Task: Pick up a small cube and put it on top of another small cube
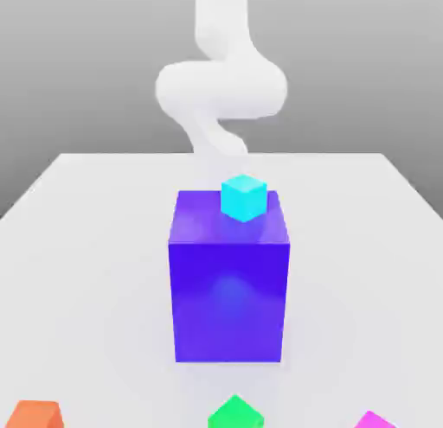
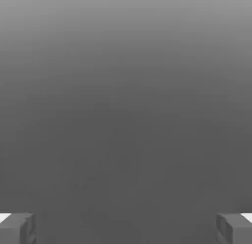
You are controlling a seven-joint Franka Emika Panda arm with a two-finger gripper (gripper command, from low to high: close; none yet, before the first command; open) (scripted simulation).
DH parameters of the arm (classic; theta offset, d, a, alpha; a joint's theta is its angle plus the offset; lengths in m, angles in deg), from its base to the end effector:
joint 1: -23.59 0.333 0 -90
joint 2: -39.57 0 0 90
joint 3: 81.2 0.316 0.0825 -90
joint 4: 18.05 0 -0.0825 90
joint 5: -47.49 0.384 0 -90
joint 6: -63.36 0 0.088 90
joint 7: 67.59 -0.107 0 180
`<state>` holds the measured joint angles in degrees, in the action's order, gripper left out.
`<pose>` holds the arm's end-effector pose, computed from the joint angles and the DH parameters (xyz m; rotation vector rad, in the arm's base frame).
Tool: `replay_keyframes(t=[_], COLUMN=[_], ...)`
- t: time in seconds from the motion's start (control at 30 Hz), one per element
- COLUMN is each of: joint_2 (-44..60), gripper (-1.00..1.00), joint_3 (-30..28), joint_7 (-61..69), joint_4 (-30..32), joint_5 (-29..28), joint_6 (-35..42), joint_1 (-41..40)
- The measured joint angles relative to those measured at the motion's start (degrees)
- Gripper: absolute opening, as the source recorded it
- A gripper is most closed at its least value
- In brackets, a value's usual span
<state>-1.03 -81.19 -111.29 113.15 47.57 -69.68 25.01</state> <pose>0.3789 0.0095 0.6855 -2.5126 0.9721 -0.9653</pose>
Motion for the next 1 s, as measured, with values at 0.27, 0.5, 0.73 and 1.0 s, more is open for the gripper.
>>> replay_keyframes(t=[0.27, 0.5, 0.73, 1.0], joint_2=[17.0, 31.4, 46.1, 62.8], gripper=[0.0, 0.0, 0.0, 0.0], joint_3=[0.5, 2.0, 3.6, 5.2], joint_7=[7.1, 13.0, 17.9, 22.3], joint_4=[-1.9, -3.5, -5.1, -7.0], joint_5=[0.5, 0.7, -0.5, -3.8], joint_6=[-4.1, -7.6, -11.1, -15.0], joint_1=[4.0, 6.6, 9.5, 11.9])
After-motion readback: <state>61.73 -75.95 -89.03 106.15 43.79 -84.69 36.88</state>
